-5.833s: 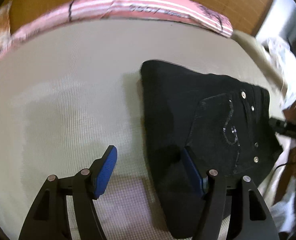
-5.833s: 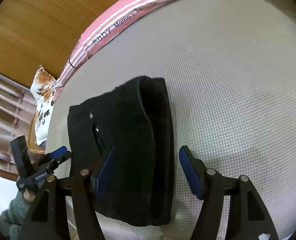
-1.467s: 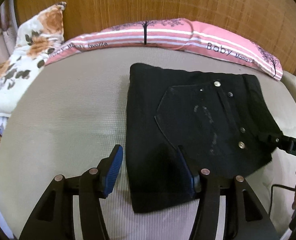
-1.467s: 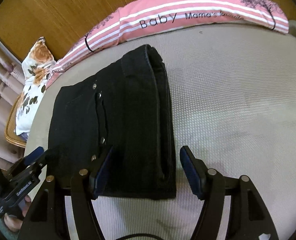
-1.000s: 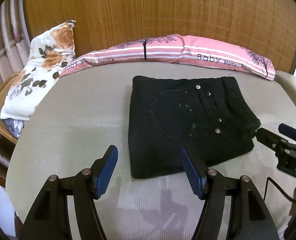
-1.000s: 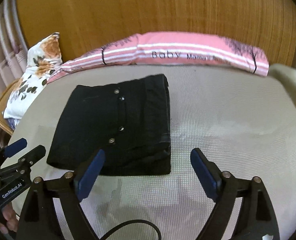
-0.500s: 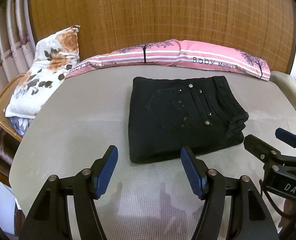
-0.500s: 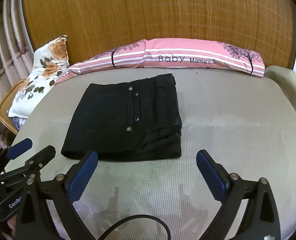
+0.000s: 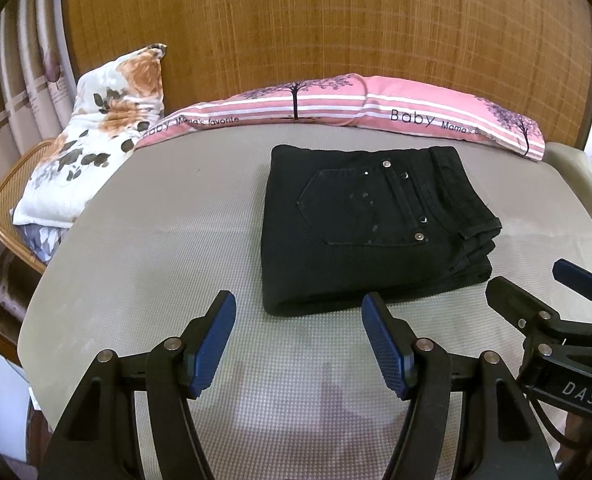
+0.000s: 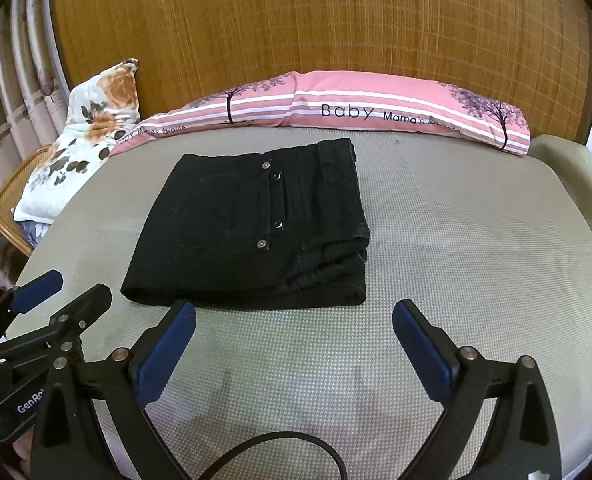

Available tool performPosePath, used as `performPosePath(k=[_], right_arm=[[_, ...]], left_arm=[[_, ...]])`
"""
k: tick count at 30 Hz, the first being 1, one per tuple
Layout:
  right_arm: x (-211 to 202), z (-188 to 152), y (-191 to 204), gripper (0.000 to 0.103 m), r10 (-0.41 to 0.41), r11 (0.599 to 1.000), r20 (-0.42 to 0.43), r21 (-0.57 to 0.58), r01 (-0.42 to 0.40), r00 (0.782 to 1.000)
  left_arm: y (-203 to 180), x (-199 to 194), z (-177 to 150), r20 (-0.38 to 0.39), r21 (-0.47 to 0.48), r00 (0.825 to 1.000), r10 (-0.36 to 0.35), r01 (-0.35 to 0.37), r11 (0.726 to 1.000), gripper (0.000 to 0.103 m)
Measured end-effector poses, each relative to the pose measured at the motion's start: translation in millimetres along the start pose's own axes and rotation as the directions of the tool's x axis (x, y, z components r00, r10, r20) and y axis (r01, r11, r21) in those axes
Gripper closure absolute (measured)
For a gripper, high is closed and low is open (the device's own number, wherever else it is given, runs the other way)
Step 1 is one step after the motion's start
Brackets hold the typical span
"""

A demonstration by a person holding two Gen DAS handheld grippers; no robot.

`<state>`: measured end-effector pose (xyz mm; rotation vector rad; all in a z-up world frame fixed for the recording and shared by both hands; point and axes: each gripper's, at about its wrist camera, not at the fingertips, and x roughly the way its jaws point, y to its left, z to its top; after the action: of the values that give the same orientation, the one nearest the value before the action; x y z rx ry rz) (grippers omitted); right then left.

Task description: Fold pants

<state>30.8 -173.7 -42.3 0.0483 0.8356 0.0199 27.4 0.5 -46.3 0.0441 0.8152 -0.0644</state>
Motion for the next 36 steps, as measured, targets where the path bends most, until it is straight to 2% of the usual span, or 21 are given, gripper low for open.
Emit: performPosePath(k=[36], right_arm=[[8.3,-4.2,2.7,0.005,-0.006,1.000,-0.031,-0.026,0.005,1.000]], left_arm=[[2.3,7.7,-5.6,-0.022,0.001,1.000,0.006,-0.006,1.000,0.037]])
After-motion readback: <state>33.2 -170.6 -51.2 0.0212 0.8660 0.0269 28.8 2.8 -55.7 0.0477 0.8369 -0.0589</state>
